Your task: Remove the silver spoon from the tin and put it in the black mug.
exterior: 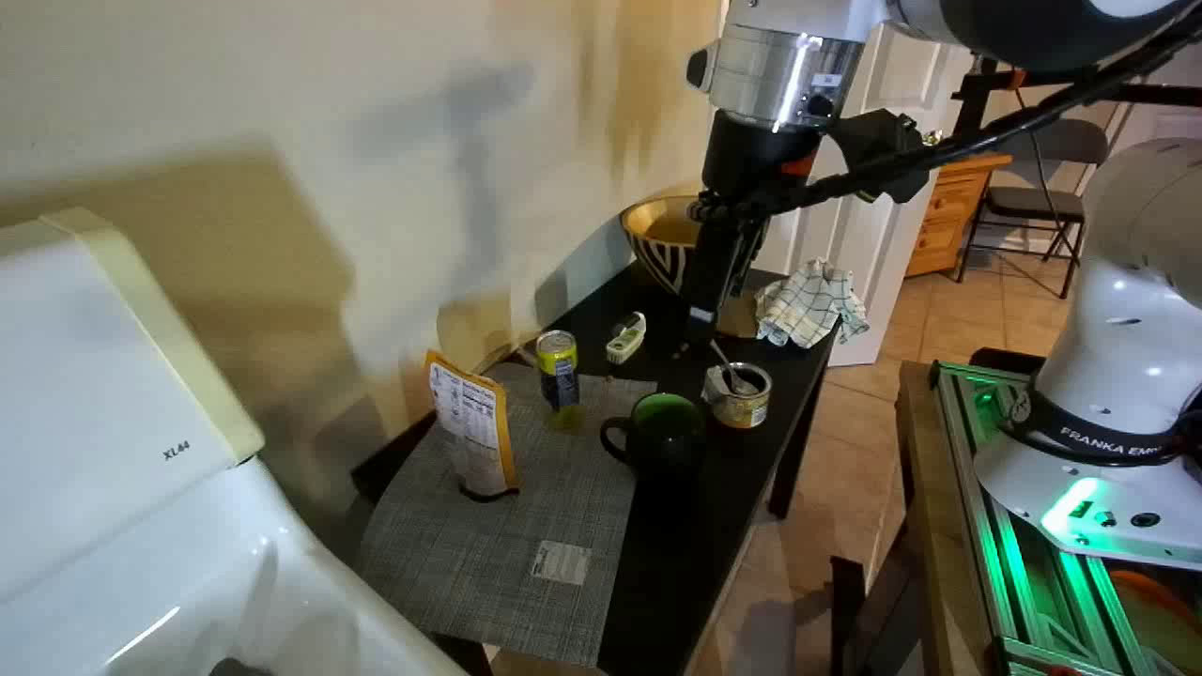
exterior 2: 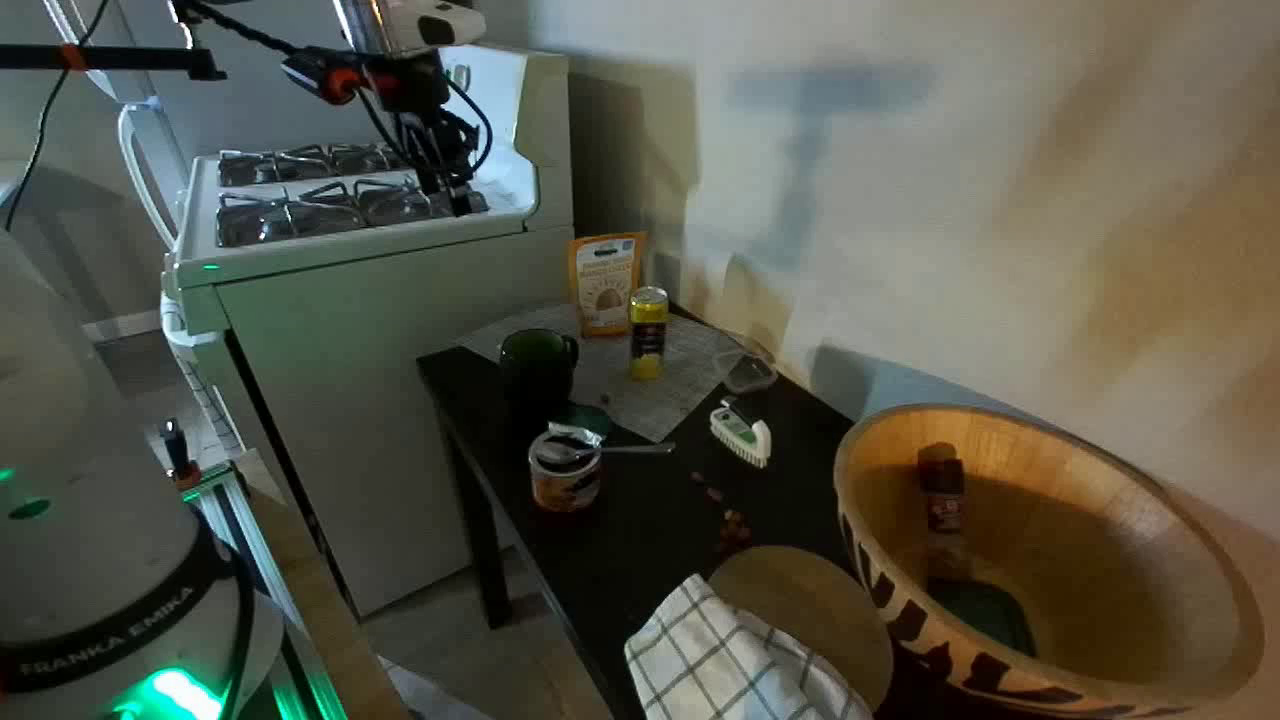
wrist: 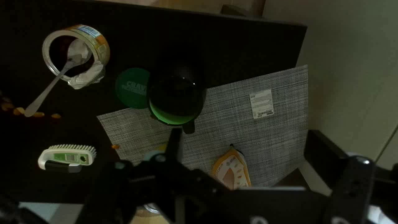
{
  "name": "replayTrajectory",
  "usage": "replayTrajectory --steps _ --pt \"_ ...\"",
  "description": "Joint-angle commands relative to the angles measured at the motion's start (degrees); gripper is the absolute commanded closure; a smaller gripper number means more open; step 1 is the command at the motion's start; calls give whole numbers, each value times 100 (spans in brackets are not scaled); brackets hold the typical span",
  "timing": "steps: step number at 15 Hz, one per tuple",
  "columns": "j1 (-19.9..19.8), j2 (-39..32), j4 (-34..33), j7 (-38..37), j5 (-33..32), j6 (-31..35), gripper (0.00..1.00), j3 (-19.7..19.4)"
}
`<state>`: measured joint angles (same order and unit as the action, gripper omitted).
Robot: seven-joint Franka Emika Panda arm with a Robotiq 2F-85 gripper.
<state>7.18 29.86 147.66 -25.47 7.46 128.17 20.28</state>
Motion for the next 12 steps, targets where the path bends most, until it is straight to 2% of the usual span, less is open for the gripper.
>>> replayTrajectory --steps 1,4,6,7,10,12 --pt "93 -16 -7 -45 -63 -8 0 -91" --pt "93 -17 -7 -45 -63 -8 0 -92" --pt "62 -33 -52 37 139 4 0 -323" --pt "95 -41 -79 290 251 -134 0 -541" --pt "290 101 73 1681 901 -296 0 -1607" --pt "189 259 229 2555 1306 -656 0 -2226"
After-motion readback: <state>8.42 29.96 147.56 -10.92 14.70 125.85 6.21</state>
